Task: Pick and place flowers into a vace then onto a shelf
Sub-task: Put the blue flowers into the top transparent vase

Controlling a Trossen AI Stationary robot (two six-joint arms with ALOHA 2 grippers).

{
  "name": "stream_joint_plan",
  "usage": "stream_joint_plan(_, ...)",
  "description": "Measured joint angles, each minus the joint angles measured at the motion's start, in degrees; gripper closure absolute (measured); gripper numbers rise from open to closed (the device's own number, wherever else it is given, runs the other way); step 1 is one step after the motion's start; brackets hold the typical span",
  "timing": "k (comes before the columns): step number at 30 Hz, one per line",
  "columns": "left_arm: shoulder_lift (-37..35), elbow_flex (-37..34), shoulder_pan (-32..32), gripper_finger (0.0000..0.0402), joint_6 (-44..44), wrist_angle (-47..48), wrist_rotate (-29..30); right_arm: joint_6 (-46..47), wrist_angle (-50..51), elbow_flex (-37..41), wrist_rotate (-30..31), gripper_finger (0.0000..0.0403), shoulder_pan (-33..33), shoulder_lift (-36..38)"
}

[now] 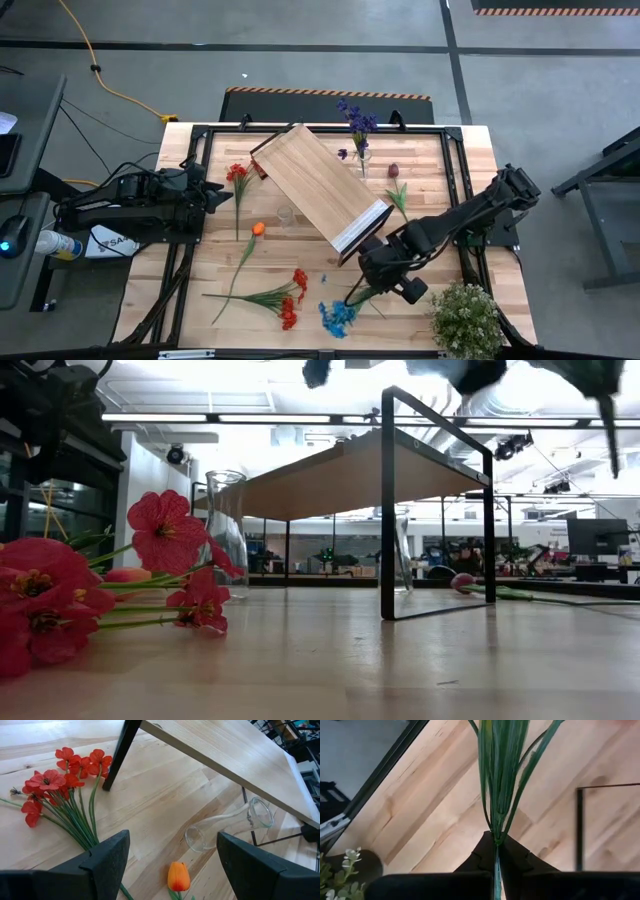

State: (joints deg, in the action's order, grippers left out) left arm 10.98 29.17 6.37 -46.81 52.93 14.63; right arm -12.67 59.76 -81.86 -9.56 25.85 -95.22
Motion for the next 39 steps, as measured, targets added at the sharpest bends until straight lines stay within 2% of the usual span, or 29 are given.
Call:
stream_joint_plan(9, 0.0, 0.0, 0.0, 0.0069, 0.0, 0.0, 0.2, 4.4, 1.4, -8.1, 6.4, 0.0402, -1.0, 0.0)
stream_joint_plan(18, 0.0, 0.0, 0.0, 0.0069, 0.0, 0.0, 0.2, 9.9, 1.2, -16.3, 16.3, 0.0402, -4.5, 0.0)
stream_joint_plan(25, 0.0, 0.0, 0.0, 0.0069, 0.0, 0.0, 0.1, 12.8, -2.8, -21.9, 22.0, 0.0402, -6.6, 0.0)
stream_joint_plan(36, 0.0, 0.0, 0.0, 0.0069, 0.0, 0.0, 0.1, 11.1, -4.6, -32.4, 39.0, 0.0402, -7.1, 0.0)
stream_joint_plan(39, 0.0, 0.0, 0.0, 0.0069, 0.0, 0.0, 0.1, 9.2, -8.0, -33.5, 43.7, 0.0402, -7.1, 0.0)
